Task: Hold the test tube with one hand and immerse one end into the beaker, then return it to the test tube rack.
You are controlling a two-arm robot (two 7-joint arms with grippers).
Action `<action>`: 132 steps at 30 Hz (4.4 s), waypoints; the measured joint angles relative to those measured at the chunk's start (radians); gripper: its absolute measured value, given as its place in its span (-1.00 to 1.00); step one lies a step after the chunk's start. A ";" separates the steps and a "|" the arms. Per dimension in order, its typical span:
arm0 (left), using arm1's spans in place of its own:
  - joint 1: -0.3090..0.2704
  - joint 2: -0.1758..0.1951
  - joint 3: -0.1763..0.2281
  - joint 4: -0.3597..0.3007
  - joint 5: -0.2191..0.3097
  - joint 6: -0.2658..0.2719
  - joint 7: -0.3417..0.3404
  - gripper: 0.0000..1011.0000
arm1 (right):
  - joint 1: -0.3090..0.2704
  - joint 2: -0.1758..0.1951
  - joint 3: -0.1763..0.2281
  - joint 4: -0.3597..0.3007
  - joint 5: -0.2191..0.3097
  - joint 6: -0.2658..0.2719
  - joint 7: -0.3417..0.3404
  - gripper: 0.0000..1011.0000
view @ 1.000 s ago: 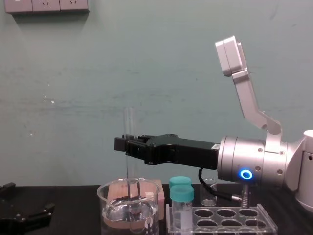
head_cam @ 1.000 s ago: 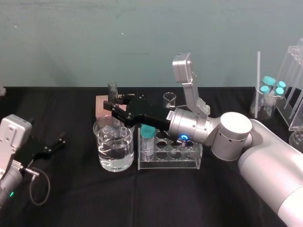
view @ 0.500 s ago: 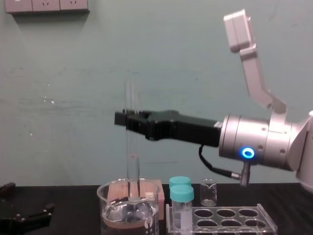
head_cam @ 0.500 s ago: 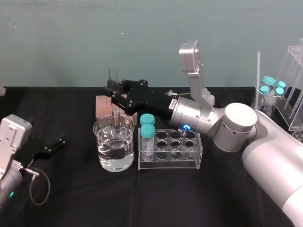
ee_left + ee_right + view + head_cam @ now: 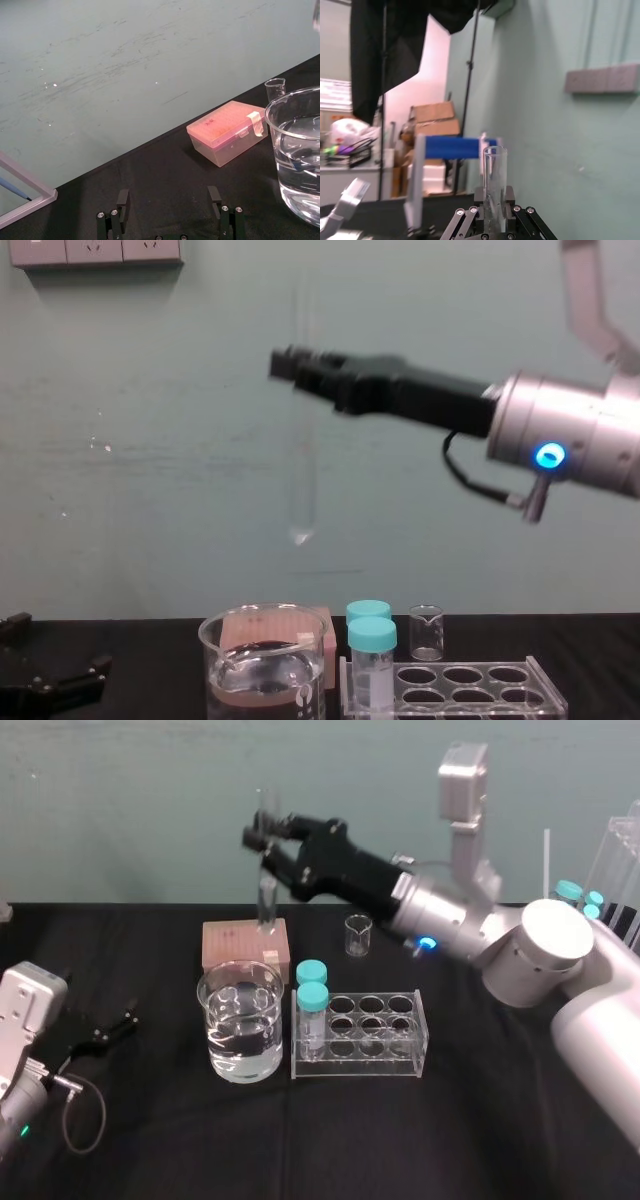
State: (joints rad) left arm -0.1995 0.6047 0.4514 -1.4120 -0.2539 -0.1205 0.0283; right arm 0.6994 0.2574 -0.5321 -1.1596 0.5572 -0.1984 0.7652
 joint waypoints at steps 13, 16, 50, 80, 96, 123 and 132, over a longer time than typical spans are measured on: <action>0.000 0.000 0.000 0.000 0.000 0.000 0.000 0.98 | -0.116 0.120 0.123 -0.187 -0.036 0.006 -0.189 -0.55; 0.000 0.000 0.000 0.000 0.000 0.000 0.000 0.98 | -0.172 0.142 0.151 -0.225 -0.042 0.029 -0.233 -0.55; 0.000 0.000 0.000 0.000 0.000 0.000 0.000 0.98 | -0.315 0.133 0.200 -0.156 -0.085 0.090 -0.267 -0.55; 0.000 0.000 0.000 0.000 0.000 0.000 0.000 0.98 | -0.299 0.108 0.186 -0.078 -0.122 0.100 -0.256 -0.55; 0.000 0.000 0.000 0.000 0.000 0.000 0.000 0.98 | -0.312 0.104 0.190 -0.070 -0.111 0.107 -0.251 -0.55; 0.000 0.000 0.000 0.000 0.000 0.000 0.000 0.98 | -0.311 0.096 0.186 -0.045 -0.131 0.098 -0.252 -0.55; 0.000 0.000 0.000 0.000 0.000 0.000 0.000 0.98 | -0.307 0.095 0.184 -0.038 -0.143 0.099 -0.257 -0.55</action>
State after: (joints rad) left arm -0.1995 0.6047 0.4514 -1.4120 -0.2539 -0.1205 0.0283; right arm 0.3920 0.3520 -0.3486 -1.1973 0.4142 -0.0997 0.5080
